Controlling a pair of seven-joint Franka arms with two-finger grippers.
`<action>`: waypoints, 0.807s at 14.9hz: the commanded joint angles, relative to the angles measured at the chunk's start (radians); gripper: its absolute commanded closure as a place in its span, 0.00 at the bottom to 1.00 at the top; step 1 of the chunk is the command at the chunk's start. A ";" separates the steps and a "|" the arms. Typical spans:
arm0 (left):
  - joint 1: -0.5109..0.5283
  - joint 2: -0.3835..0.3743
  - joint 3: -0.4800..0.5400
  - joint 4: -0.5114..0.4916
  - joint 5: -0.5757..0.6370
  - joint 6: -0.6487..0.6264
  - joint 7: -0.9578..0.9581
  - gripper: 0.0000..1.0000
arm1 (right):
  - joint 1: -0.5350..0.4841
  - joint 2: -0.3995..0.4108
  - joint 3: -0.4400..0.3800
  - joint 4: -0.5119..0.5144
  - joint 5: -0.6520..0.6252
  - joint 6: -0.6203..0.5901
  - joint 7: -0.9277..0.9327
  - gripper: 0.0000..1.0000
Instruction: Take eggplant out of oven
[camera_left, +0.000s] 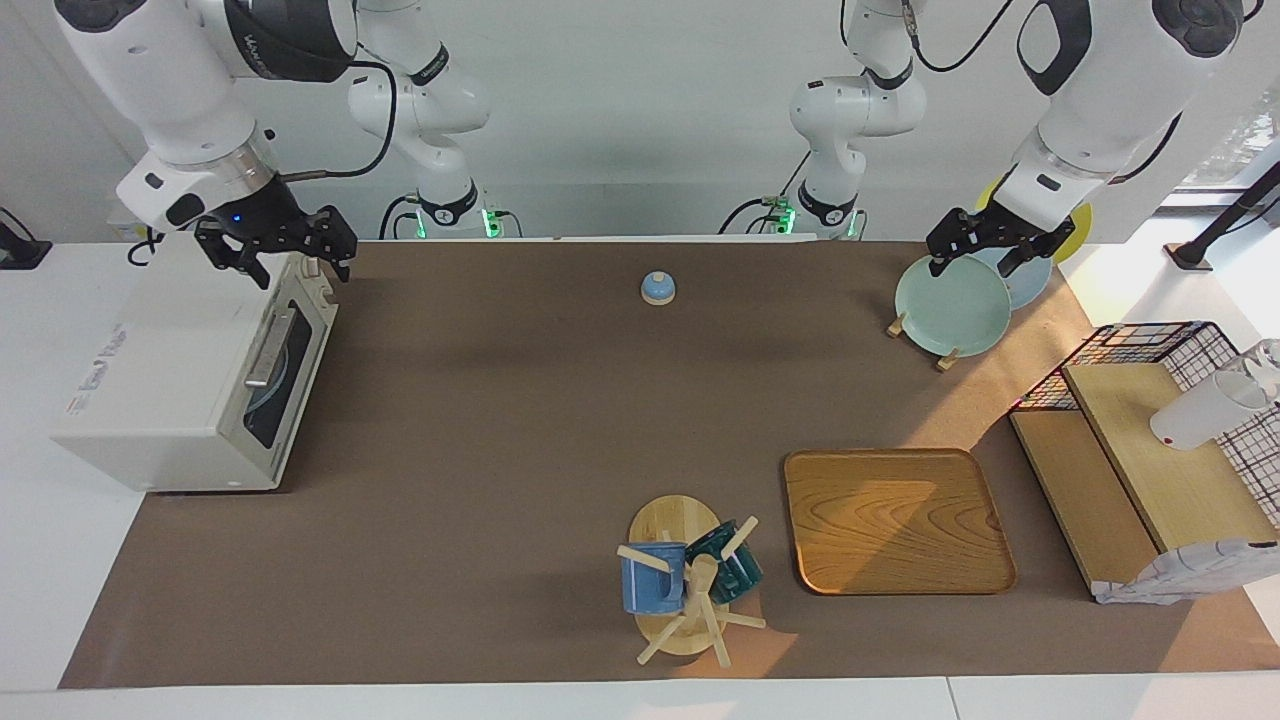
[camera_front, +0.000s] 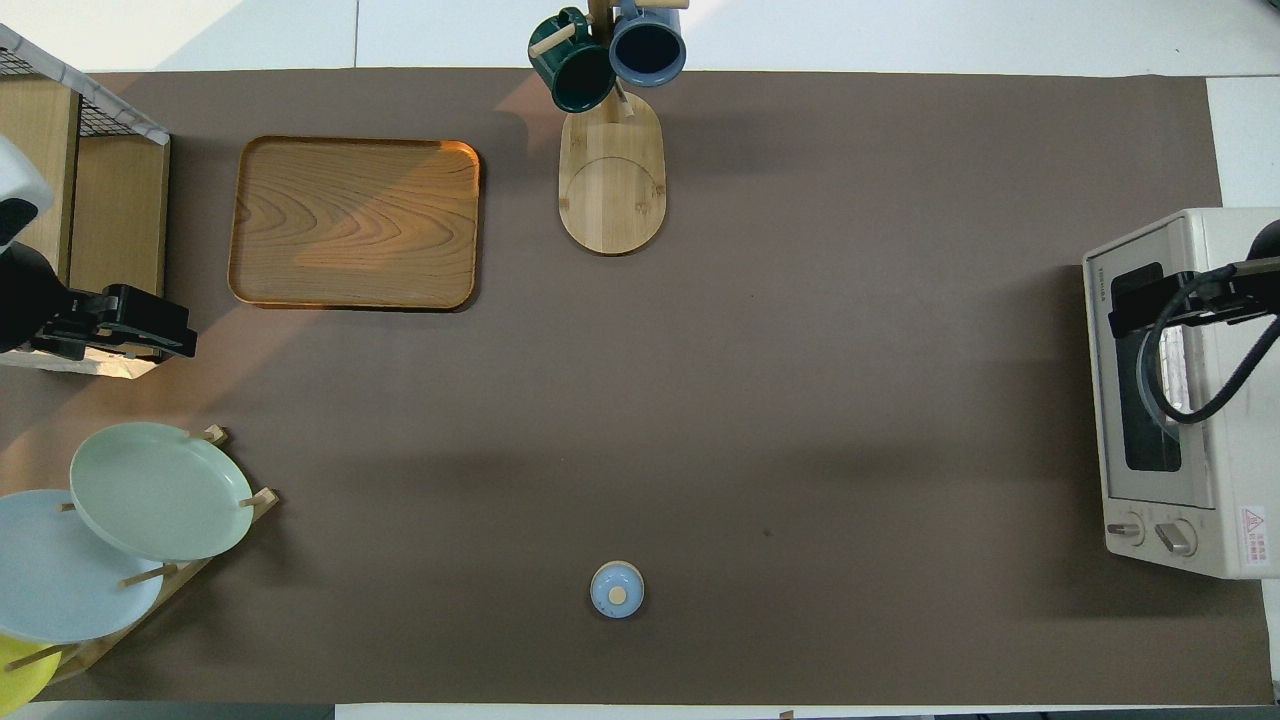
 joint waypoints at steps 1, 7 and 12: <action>0.010 -0.025 -0.007 -0.025 0.016 0.004 -0.002 0.00 | -0.009 0.002 0.001 0.001 0.023 0.018 0.013 0.00; 0.010 -0.025 -0.007 -0.025 0.016 0.004 -0.002 0.00 | -0.015 -0.007 0.001 -0.017 0.025 0.022 -0.024 0.00; 0.010 -0.025 -0.007 -0.025 0.016 0.004 -0.002 0.00 | -0.038 -0.049 -0.006 -0.143 0.021 0.129 -0.297 1.00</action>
